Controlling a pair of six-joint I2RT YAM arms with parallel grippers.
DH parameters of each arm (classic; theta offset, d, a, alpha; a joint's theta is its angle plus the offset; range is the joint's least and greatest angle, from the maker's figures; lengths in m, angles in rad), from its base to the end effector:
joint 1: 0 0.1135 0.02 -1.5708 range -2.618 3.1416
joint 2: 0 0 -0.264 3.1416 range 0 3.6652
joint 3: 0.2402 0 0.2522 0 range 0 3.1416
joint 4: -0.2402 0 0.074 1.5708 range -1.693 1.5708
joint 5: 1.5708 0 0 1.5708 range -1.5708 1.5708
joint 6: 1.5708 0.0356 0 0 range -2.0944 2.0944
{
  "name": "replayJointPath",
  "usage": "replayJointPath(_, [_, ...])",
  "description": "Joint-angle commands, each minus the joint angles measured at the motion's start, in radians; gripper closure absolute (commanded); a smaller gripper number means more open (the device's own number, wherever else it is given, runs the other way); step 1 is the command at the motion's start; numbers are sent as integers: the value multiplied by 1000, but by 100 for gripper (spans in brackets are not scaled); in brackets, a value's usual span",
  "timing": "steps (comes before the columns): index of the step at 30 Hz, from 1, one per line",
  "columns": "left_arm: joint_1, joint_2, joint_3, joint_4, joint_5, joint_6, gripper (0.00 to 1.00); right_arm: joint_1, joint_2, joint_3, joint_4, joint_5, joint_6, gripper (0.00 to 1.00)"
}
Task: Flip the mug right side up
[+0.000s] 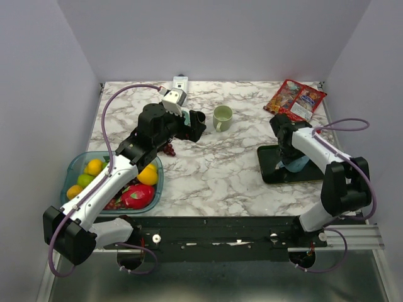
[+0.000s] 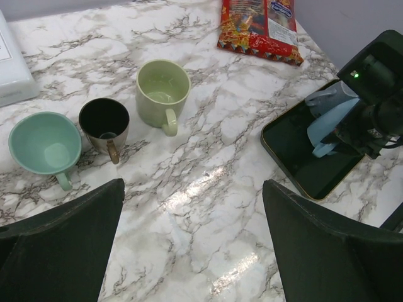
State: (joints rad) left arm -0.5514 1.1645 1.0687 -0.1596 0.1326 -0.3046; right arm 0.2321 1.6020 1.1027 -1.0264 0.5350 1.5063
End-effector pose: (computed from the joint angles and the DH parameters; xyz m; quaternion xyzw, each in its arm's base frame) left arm 0.2284 -0.1460 0.3647 0.1374 0.7787 -0.3009 0.5332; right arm 0.2735 0.0460 0.2082 0.5784 0.7715 -0.1540 0.2159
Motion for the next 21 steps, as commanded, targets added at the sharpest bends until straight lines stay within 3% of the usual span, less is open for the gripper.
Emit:
replayJointPath(1, [4,1,0,18,35,-11,1,7,-125,32,-54,14,-24,100])
replayJointPath(6, [5,4,7,23,74,-27,1,15,-332,3,-18,-50,-98,100])
replayJointPath(12, [5,14,33,37,183,-74,1,15,-522,0,147,-215,-276,100])
replayJointPath(17, [5,24,60,86,310,-139,1,15,-674,-86,550,-476,-483,99])
replayJointPath(21, [5,29,63,155,410,-221,1,35,-732,-110,823,-685,-558,99])
